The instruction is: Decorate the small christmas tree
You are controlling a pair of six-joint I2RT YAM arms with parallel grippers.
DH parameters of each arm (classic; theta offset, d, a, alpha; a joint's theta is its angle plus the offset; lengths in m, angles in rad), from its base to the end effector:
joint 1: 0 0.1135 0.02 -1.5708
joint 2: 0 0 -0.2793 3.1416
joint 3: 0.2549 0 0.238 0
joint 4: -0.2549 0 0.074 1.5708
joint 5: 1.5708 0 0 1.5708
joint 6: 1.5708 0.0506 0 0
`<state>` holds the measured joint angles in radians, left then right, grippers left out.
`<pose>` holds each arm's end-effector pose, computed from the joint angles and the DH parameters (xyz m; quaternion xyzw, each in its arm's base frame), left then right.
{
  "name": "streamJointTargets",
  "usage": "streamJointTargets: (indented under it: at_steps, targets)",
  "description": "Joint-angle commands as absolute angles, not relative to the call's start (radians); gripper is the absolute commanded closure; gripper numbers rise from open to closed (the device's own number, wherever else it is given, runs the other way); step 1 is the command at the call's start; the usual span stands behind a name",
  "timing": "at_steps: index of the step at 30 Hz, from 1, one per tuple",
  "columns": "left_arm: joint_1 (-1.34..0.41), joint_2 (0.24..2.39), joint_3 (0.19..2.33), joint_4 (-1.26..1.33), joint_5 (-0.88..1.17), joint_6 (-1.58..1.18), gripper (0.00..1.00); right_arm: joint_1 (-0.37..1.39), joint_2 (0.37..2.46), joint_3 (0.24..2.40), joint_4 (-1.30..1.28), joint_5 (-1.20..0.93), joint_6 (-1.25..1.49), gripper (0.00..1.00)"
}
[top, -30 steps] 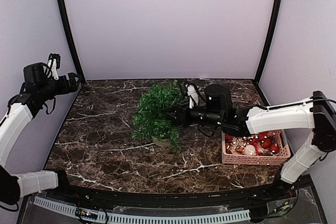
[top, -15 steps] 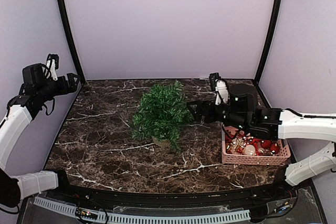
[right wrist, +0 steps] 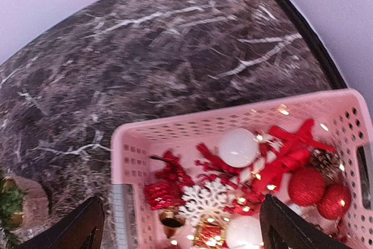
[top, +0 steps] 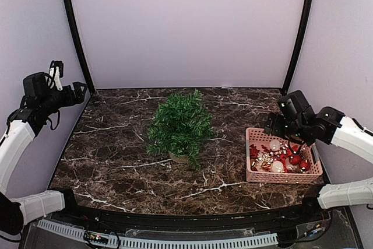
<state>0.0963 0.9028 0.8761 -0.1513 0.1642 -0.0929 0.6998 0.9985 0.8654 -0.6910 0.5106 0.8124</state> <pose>0.2007 0.0111 0.3647 -0.0198 0.7661 -0.0618 0.6394 0.1576 0.1004 0.2905 0.1427 0.8943 0.0711 0.4181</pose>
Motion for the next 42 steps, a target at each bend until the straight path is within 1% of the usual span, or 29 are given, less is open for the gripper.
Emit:
streamJointTargets:
  at_steps: [1,7,12,15,16,18,19,21,22,24,25,26,29,34,37,40,42]
  targets:
    - [0.1,0.923,0.874,-0.138,0.203,-0.091,0.01,0.595,0.951,0.855,-0.912,0.438,0.939,0.06]
    - [0.099,0.931,0.876,-0.139,0.223,-0.095,0.01,0.465,0.903,0.788,-0.948,0.345,0.911,0.05]
    - [0.1,0.934,0.878,-0.141,0.237,-0.098,0.01,0.42,0.912,0.722,-0.872,0.276,0.877,0.05]
    - [0.099,0.934,0.879,-0.142,0.241,-0.095,0.01,0.416,0.912,0.689,-0.805,0.228,0.856,0.08]
    - [0.098,0.934,0.879,-0.142,0.241,-0.095,0.01,0.415,0.906,0.678,-0.782,0.209,0.851,0.1]
    - [0.098,0.933,0.879,-0.143,0.243,-0.094,0.01,0.414,0.899,0.661,-0.749,0.197,0.839,0.25]
    - [0.098,0.934,0.88,-0.143,0.245,-0.094,0.01,0.414,0.895,0.654,-0.741,0.198,0.832,0.36]
    - [0.098,0.932,0.879,-0.142,0.251,-0.093,0.01,0.414,0.887,0.648,-0.73,0.195,0.824,0.65]
    - [0.098,0.932,0.878,-0.14,0.254,-0.092,0.01,0.414,0.878,0.649,-0.723,0.188,0.82,0.76]
    - [0.097,0.931,0.878,-0.135,0.274,-0.085,0.01,0.414,0.854,0.659,-0.715,0.185,0.814,0.9]
    - [0.096,0.93,0.877,-0.132,0.291,-0.082,0.01,0.414,0.84,0.668,-0.712,0.186,0.81,0.95]
    - [0.089,0.929,0.876,-0.126,0.301,-0.075,0.01,0.414,0.827,0.679,-0.709,0.188,0.803,0.99]
    - [0.041,0.926,0.875,-0.111,0.332,-0.055,0.01,0.414,0.794,0.735,-0.691,0.186,0.769,1.0]
    - [-0.154,0.937,0.931,-0.093,0.372,-0.038,0.02,0.414,0.815,0.933,-0.63,0.131,0.643,1.0]
    - [-0.249,0.953,0.984,-0.08,0.403,-0.049,0.02,0.415,0.876,1.077,-0.569,0.024,0.553,1.0]
    - [-0.375,0.977,1.039,-0.034,0.437,-0.058,0.02,0.419,0.947,1.2,-0.484,-0.17,0.475,1.0]
    - [-0.442,0.995,1.059,0.006,0.462,-0.066,0.02,0.438,0.993,1.272,-0.43,-0.234,0.437,1.0]
